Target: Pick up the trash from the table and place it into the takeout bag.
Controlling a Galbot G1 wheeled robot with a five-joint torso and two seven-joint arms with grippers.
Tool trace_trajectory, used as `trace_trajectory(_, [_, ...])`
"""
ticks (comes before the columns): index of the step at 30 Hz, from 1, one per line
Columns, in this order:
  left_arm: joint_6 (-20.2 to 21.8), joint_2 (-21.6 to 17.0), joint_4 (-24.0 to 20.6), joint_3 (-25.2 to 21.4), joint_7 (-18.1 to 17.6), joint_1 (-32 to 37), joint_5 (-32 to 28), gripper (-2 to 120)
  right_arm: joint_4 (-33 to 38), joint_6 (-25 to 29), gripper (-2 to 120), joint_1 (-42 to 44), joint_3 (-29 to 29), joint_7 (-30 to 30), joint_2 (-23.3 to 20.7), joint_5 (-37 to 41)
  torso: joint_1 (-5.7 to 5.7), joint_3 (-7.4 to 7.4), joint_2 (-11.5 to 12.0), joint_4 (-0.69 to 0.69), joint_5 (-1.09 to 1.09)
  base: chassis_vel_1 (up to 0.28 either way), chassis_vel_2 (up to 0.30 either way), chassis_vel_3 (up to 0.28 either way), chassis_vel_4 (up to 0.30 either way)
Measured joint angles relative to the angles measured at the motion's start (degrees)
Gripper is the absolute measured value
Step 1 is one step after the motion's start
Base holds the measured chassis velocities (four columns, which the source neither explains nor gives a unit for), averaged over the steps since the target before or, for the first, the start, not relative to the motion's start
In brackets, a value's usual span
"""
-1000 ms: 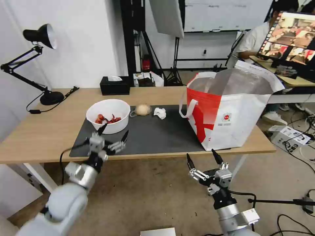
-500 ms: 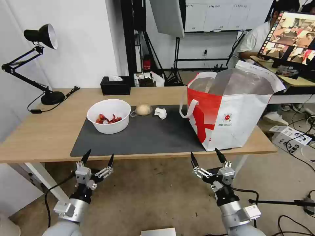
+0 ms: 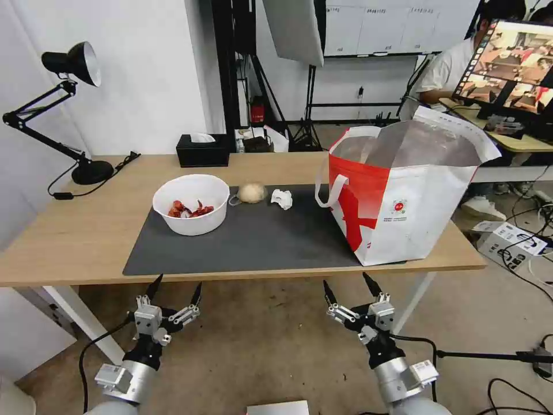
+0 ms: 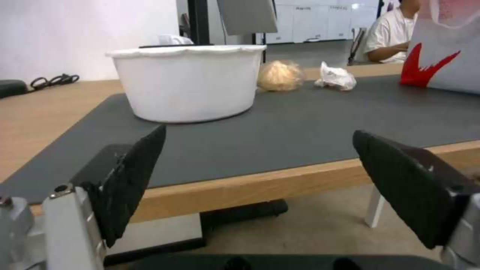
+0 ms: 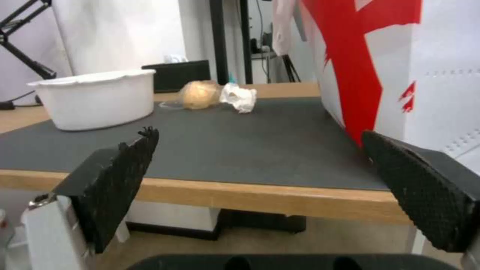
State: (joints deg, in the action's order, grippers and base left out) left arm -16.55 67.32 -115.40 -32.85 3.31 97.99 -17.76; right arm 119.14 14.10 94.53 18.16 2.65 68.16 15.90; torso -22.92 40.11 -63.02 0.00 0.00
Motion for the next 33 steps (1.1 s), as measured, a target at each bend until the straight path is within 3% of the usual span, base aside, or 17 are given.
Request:
trace_trajectory(11, [0.0,-0.5,0.3,0.0,0.6,-0.1,-0.7,100,0.9,-2.6,100,-4.3,-2.6,0.0,-2.6,0.2,0.0,0.0,0.0,0.0,0.0,0.0,0.0,0.0,0.0])
trace_trajectory(18, [0.2,-0.4,0.4,0.2,0.7,-0.4,-0.6,100,0.3,-6.0,100,-13.4,-7.7,-0.2,-7.8,1.7,0.0,0.0,0.0,0.0,-0.01,0.0,0.0,0.0,0.0])
trace_trajectory(24, [0.3,-0.3,0.6,0.3,0.6,-0.5,-0.4,100,-4.5,-7.6,100,-23.5,-14.4,-0.3,-11.0,4.1,0.0,0.01,0.0,0.01,0.0,0.0,0.0,0.0,0.0])
trace_trajectory(31, [0.3,-0.7,0.7,0.0,0.6,-0.9,-0.4,100,-10.4,-9.5,100,-35.6,-22.8,1.5,-9.4,7.4,-0.01,0.01,0.0,0.0,0.01,0.0,0.0,0.0,0.0])
trace_trajectory(33, [0.4,-0.7,0.7,0.1,0.6,-1.1,-0.5,100,-12.9,-12.0,100,-40.1,-26.2,4.7,-8.2,7.9,0.0,0.01,0.0,0.01,-0.01,0.0,0.0,0.0,0.0])
